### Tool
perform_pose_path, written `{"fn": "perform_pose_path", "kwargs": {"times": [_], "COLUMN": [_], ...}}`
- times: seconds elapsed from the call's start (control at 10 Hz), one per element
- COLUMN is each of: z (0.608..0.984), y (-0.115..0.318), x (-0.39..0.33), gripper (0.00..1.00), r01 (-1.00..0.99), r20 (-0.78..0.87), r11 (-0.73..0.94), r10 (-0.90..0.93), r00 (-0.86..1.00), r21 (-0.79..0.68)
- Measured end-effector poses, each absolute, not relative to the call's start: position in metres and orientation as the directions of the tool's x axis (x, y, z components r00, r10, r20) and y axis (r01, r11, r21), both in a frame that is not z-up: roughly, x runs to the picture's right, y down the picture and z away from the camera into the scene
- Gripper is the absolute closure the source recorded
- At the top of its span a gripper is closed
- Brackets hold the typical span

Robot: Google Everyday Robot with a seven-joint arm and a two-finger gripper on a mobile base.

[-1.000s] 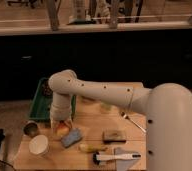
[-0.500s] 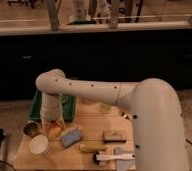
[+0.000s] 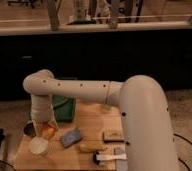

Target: Place apple in paper cup

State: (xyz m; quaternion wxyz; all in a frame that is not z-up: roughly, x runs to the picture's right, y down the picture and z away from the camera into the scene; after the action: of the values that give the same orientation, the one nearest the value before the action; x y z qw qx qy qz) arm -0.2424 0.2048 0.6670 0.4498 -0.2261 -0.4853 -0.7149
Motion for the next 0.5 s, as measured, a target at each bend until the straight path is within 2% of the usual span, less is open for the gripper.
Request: {"fn": "perform_pose_path", "kwargs": {"times": [0.5], "z": [0.657], "y": [0.21], "x": [-0.264], "gripper": [1.0], "r01": [0.834], "r20": [0.733], "r11": [-0.17], "r10": [-0.408], "r00": [-0.545], "r21": [0.525]}}
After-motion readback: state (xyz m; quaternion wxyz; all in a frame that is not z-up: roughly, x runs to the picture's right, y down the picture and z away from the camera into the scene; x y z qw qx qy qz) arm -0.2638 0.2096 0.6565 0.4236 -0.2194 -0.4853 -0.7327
